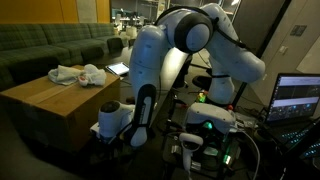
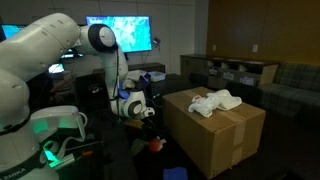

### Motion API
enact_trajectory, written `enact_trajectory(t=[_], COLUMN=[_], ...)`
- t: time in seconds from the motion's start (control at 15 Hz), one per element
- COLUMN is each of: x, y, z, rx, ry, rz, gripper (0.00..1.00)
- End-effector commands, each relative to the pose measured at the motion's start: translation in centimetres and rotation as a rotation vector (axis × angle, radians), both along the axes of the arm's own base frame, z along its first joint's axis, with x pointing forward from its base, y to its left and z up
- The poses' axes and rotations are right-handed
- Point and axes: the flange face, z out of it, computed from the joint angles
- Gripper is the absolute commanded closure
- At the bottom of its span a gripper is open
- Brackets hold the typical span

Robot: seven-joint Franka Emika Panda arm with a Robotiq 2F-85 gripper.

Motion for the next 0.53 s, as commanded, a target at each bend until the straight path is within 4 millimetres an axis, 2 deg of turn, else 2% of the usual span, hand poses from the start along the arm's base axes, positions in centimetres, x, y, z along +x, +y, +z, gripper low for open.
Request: enact_trajectory(t=[0.0, 0.13, 0.47], x=[0.5, 0.4, 0.2], y=[-0.1, 0.0, 0.0], z=[1.9, 2.6, 6.2], rx=[-0.011, -0.029, -0.081], ry=[0.003, 0.017, 0.058], rz=[0.015, 0.023, 0.023], gripper=[0.66, 0.66, 0.66])
